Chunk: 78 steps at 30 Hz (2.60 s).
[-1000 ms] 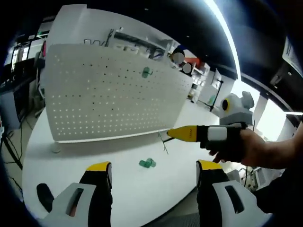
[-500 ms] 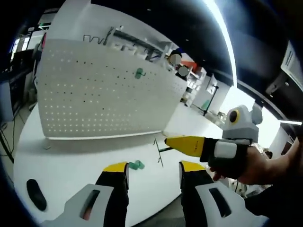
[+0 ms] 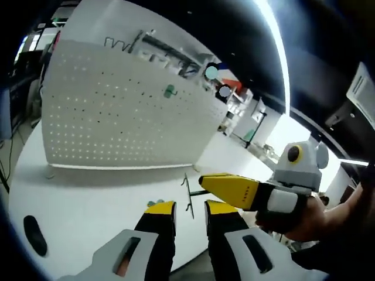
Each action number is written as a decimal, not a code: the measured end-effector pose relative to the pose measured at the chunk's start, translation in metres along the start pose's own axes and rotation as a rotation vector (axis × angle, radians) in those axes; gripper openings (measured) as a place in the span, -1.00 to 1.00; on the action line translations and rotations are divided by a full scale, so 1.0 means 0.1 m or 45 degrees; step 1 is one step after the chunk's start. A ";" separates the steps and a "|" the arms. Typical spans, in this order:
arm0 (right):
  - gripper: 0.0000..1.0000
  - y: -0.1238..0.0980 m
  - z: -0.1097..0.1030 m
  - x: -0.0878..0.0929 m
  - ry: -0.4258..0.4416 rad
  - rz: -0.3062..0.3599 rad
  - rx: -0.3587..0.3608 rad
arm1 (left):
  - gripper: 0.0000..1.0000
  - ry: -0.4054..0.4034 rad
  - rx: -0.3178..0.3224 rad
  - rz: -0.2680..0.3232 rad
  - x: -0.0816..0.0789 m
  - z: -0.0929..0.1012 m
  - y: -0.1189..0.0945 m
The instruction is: Insert the hook assembly into the mounting plate slot until the hook locks in place.
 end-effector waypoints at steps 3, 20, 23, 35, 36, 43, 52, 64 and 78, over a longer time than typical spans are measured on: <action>-1.00 0.00 -0.03 -0.01 -0.008 0.013 -0.011 | -0.76 -0.008 0.005 0.007 -0.01 0.00 0.00; -1.00 0.01 -0.06 -0.04 -0.048 0.029 -0.020 | -0.94 0.030 0.017 0.012 -0.03 -0.01 -0.02; -1.00 0.00 -0.07 -0.04 -0.051 0.031 -0.022 | -0.96 0.012 0.017 0.023 -0.03 -0.01 -0.03; -0.96 0.01 -0.10 -0.07 -0.031 -0.009 -0.024 | -0.98 -0.039 0.033 0.028 -0.04 -0.01 -0.05; -0.95 0.01 -0.10 -0.07 -0.025 -0.015 -0.026 | -0.98 -0.033 0.031 0.028 -0.03 0.00 -0.05; -0.79 -0.09 -0.07 -0.28 0.062 -0.047 -0.065 | -0.98 0.007 -0.029 0.074 -0.06 -0.06 -0.08; -0.78 -0.07 -0.04 -0.22 0.052 -0.097 -0.074 | -0.98 0.279 -0.082 0.139 -0.13 0.02 -0.05; -0.86 -0.01 -0.08 -0.20 0.038 -0.095 -0.084 | -0.98 0.316 -0.075 0.210 -0.19 0.07 -0.04; -0.98 0.03 -0.11 -0.21 -0.001 -0.059 -0.060 | -0.95 0.321 -0.089 0.225 -0.23 0.04 -0.07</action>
Point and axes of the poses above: the point that each gripper's makers call its tool centre point, and the gripper's own axes: y roughly forward along the fingers, z roughly to its right, x roughly out of its underside, the point moved 8 cm from there along -y, roughly backward along the fingers, and after that the axes turned 4 degrees about -z, right-handed, at the moved point
